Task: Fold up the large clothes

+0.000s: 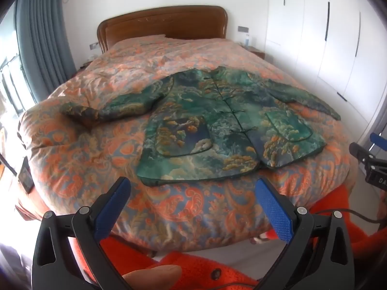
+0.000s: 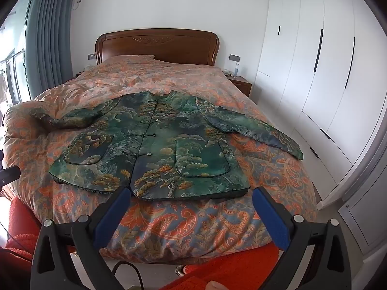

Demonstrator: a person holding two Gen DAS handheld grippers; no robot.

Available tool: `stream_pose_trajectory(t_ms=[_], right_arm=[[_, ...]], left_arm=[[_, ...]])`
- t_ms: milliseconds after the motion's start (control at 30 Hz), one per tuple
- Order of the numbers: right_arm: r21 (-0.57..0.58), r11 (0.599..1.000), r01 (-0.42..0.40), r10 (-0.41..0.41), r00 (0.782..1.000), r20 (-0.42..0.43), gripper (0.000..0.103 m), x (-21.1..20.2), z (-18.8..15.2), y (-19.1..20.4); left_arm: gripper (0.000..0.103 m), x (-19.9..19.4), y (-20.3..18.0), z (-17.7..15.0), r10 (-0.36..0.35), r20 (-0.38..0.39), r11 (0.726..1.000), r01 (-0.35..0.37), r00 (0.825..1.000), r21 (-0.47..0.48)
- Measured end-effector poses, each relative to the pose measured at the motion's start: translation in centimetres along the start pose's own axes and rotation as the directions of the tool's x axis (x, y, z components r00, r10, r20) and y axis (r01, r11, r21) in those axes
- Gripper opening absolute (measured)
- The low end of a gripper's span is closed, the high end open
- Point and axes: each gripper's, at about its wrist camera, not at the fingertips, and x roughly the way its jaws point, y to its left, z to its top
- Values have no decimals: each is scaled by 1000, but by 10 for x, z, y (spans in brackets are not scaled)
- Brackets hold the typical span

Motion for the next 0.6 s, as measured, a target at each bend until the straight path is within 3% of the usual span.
stream_pose_trajectory(t_ms=[600], right_arm=[[5, 1000, -7, 7, 1000, -6, 103, 0, -1, 1]], left_arm=[[103, 0, 0, 0, -1, -2, 1000, 1, 1000, 0]])
